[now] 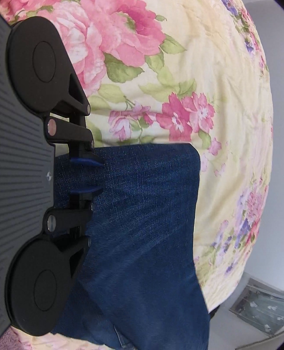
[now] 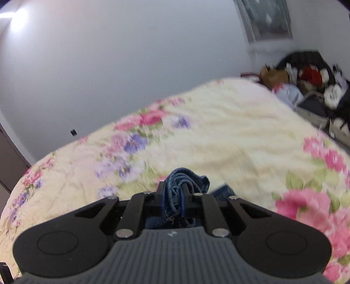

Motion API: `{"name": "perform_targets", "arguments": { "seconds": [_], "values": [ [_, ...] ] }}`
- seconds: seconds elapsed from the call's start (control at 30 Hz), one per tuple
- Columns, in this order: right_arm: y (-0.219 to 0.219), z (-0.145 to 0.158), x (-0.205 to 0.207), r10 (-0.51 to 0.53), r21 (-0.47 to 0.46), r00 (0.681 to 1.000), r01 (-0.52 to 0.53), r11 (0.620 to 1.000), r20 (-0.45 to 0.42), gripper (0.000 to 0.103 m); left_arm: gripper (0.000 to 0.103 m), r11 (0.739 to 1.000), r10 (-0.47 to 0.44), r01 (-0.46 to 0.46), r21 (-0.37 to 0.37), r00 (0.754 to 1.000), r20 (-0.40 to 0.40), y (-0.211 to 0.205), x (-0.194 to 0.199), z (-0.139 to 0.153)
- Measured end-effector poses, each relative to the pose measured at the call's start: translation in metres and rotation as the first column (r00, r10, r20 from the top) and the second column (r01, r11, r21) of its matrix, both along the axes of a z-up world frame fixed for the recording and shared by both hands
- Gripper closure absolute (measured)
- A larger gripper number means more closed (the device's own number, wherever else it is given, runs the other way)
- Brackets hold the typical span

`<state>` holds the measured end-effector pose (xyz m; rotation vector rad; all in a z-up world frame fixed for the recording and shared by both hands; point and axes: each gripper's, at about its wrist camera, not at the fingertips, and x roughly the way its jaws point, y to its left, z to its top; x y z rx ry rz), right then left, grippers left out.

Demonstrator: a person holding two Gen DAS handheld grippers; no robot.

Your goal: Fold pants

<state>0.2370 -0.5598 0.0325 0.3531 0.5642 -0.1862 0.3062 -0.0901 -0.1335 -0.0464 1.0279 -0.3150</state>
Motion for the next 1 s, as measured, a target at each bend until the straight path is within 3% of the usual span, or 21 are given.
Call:
{"name": "perform_targets", "arguments": {
  "seconds": [0.07, 0.1, 0.2, 0.27, 0.37, 0.5, 0.63, 0.77, 0.87, 0.93, 1.0],
  "values": [
    [-0.001, -0.011, -0.004, -0.012, -0.112, 0.999, 0.007, 0.994, -0.046, 0.096, 0.077, 1.000, -0.017, 0.017, 0.022, 1.000, 0.005, -0.005, -0.003, -0.001],
    [-0.008, -0.032, -0.002, -0.044, -0.140, 0.992, 0.026, 0.990, -0.122, 0.096, 0.077, 0.999, -0.031, 0.031, 0.038, 0.999, 0.007, -0.009, -0.003, -0.003],
    [-0.031, -0.111, 0.000, -0.135, -0.127, 0.929, 0.096, 0.987, -0.345, 0.096, 0.077, 0.996, -0.054, 0.054, 0.075, 0.998, 0.009, -0.016, -0.005, -0.006],
    [-0.037, -0.141, -0.008, -0.152, -0.110, 0.927, 0.121, 0.987, -0.343, 0.096, 0.077, 0.994, -0.065, 0.064, 0.089, 0.998, 0.008, -0.019, -0.005, -0.005],
    [-0.033, -0.143, -0.007, -0.162, -0.135, 0.931, 0.124, 0.983, -0.326, 0.096, 0.077, 0.994, -0.068, 0.068, 0.085, 0.998, -0.001, -0.016, -0.004, -0.004],
    [-0.029, -0.118, -0.009, -0.150, -0.169, 0.952, 0.107, 0.980, -0.266, 0.097, 0.078, 0.995, -0.073, 0.073, 0.072, 0.997, 0.000, -0.013, -0.007, -0.006],
    [-0.024, -0.146, 0.000, -0.153, -0.251, 0.930, 0.068, 0.966, -0.335, 0.097, 0.078, 0.997, -0.060, 0.062, 0.040, 0.998, -0.029, -0.006, -0.014, -0.003],
    [-0.017, -0.161, 0.001, -0.173, -0.296, 0.921, 0.067, 0.953, -0.349, 0.095, 0.079, 0.988, -0.134, 0.139, 0.074, 0.989, -0.068, -0.002, -0.033, 0.000],
    [-0.017, -0.154, -0.003, -0.187, -0.314, 0.915, 0.071, 0.947, -0.357, 0.090, 0.085, 0.972, -0.175, 0.197, 0.128, 0.971, -0.165, 0.000, -0.046, -0.019],
    [-0.017, -0.146, -0.008, -0.202, -0.343, 0.912, 0.073, 0.937, -0.357, 0.079, 0.087, 0.971, -0.183, 0.200, 0.134, 0.975, -0.129, 0.005, -0.055, -0.021],
    [-0.019, -0.136, -0.017, -0.209, -0.350, 0.914, 0.079, 0.933, -0.349, 0.076, 0.087, 0.978, -0.179, 0.189, 0.085, 0.977, -0.117, 0.012, -0.056, -0.012]
  ]
}}
